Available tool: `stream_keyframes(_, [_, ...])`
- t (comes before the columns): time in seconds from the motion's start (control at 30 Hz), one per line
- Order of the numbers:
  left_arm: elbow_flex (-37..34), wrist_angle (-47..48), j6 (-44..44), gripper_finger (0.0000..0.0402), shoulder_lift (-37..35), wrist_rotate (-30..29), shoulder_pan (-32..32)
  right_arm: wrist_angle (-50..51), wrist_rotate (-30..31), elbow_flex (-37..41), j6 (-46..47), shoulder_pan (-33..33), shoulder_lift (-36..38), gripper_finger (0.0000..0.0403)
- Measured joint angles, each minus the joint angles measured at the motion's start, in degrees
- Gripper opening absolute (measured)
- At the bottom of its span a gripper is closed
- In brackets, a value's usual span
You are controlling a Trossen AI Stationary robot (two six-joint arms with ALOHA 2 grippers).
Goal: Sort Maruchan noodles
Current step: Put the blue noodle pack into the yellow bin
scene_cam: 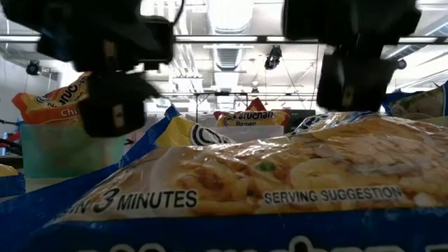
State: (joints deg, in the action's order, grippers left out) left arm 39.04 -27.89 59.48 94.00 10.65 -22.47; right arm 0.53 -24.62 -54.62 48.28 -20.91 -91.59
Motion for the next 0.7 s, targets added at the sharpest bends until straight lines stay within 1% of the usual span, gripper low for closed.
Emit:
stream_keyframes(0.23, [1.12, 0.34, 1.3, 0.0139, 2.1, -10.14, -5.98, -0.61, -0.03, -3.44, 0.79, -0.22, -6.06, 0.0157])
stream_keyframes(0.33, [1.6, 0.3, 3.06, 0.0139, 4.14, -12.83, -7.65, -0.1, 0.0, -4.43, 0.58, -0.22, -7.19, 0.016])
stream_keyframes(0.4, [1.53, 0.55, 4.25, 0.0139, 5.3, -13.18, -8.83, 0.18, 0.69, -5.02, 0.03, -0.2, -7.24, 0.016])
stream_keyframes(0.47, [3.18, -0.69, 5.28, 0.0139, 7.81, -13.18, -9.33, 0.76, 0.94, -5.18, -0.71, -0.15, -6.78, 0.016])
stream_keyframes(0.53, [4.34, 0.2, 5.59, 0.0139, 9.48, -13.15, -10.13, 0.85, 1.57, -4.88, -0.76, -0.15, -6.57, 0.016])
stream_keyframes(0.63, [7.59, -0.26, 4.5, 0.0139, 12.25, -12.81, -10.71, 1.91, 2.18, -4.75, -0.84, -0.11, -6.17, 0.016])
stream_keyframes(0.7, [9.93, 0.13, 3.01, 0.0139, 13.7, -12.94, -11.01, 0.48, 2.29, -5.1, -0.91, -0.22, -6.79, 0.016])
